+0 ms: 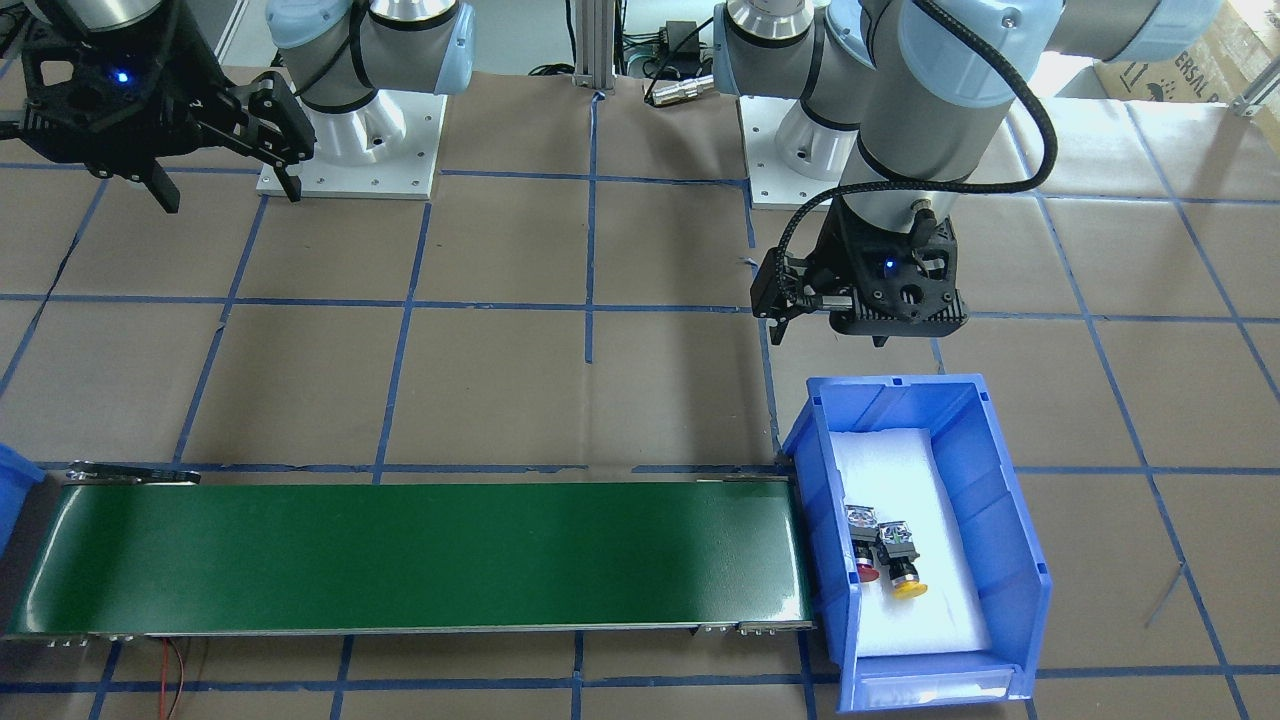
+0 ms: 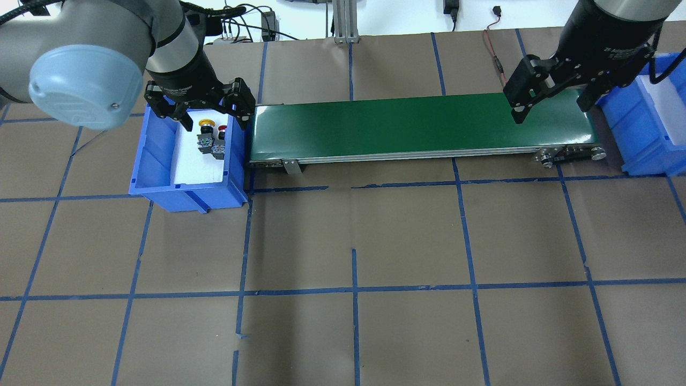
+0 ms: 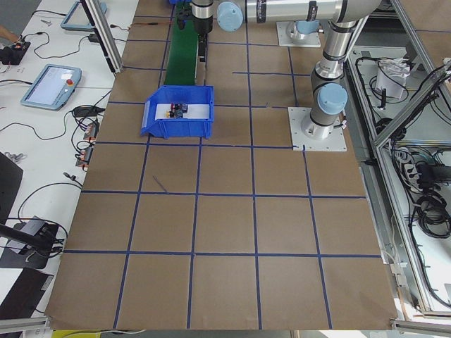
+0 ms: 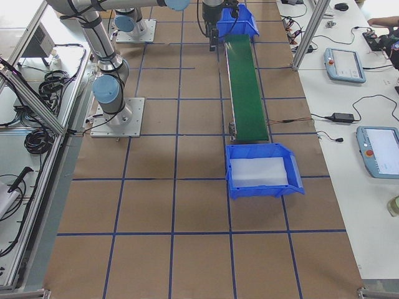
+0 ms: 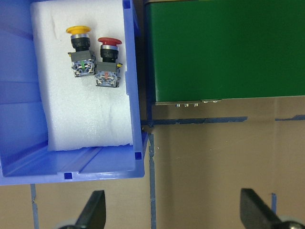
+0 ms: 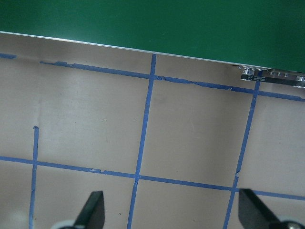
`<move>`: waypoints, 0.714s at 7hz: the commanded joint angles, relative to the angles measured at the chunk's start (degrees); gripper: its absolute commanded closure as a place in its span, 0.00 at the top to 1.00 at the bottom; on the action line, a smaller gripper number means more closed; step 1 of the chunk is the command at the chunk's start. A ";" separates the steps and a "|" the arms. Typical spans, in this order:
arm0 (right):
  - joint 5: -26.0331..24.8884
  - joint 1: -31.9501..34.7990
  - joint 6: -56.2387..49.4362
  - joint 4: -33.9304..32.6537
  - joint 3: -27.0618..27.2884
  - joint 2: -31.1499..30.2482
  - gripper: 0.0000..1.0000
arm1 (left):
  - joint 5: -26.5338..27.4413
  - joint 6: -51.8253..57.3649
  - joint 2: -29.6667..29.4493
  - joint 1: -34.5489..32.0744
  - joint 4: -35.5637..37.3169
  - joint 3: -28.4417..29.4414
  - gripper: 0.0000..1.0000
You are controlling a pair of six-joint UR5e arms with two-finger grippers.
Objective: Transport two buttons from left to right
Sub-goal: 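Lower the left gripper into the bin over the yellow-capped button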
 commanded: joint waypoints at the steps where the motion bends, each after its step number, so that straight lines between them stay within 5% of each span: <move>1: -0.11 0.00 -0.04 0.10 0.04 0.07 1.00 | -0.01 0.70 -0.04 0.43 0.17 0.37 1.00; 5: -0.12 0.00 -0.04 0.01 0.13 0.16 1.00 | -1.24 13.23 -10.21 12.80 10.42 1.78 1.00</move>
